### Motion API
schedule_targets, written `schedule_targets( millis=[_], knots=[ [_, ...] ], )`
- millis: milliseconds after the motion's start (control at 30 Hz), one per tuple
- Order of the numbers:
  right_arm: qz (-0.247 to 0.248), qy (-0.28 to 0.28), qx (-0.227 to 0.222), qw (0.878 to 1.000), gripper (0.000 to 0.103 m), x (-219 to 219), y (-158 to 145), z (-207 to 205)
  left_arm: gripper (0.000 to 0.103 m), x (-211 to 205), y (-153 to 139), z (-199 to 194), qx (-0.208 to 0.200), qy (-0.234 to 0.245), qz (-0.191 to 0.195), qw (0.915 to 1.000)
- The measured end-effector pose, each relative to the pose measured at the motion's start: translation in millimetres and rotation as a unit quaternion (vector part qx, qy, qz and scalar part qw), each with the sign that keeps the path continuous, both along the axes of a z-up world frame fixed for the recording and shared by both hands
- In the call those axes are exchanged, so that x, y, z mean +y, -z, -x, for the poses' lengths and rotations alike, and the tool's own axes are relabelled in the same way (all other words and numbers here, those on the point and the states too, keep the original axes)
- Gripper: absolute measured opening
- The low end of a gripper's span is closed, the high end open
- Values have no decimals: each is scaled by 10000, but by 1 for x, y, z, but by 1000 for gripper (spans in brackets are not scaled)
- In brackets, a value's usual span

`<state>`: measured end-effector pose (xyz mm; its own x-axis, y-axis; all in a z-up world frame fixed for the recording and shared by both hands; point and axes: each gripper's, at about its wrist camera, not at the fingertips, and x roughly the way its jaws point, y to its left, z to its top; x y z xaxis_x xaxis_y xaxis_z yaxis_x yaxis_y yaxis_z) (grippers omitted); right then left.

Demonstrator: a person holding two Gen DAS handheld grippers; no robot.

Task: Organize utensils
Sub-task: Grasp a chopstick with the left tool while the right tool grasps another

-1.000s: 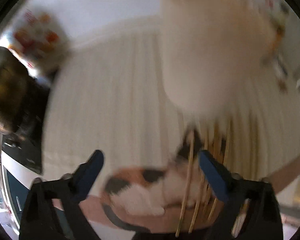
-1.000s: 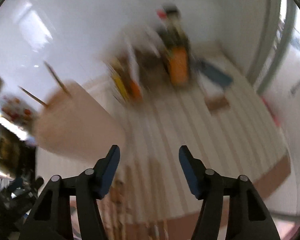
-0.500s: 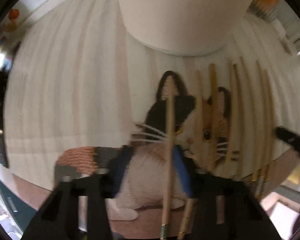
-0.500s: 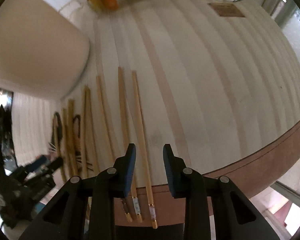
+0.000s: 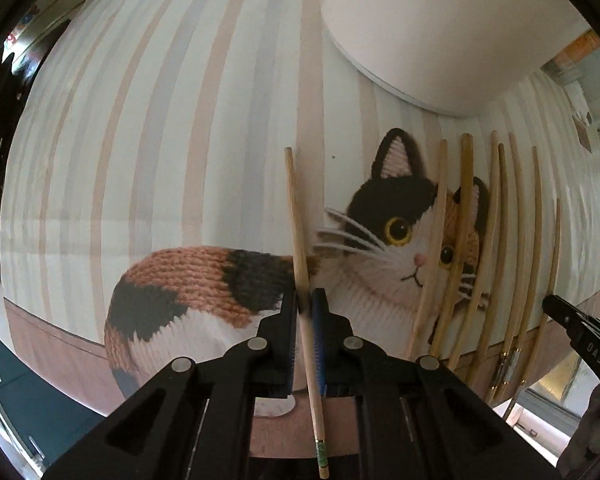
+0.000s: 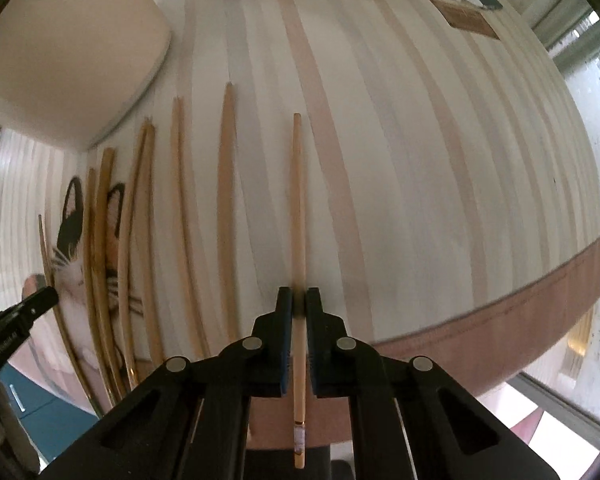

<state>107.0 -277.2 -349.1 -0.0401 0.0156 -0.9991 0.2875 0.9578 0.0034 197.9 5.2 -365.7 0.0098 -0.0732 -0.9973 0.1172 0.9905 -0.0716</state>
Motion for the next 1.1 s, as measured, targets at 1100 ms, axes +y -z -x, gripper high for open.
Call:
schedule_targets(
  millis=[1100],
  knots=[
    [-93,453,-90,9989,7,-13,-5,-54,4,-13,-29,-2,-652,-152,-296,9973]
  ],
)
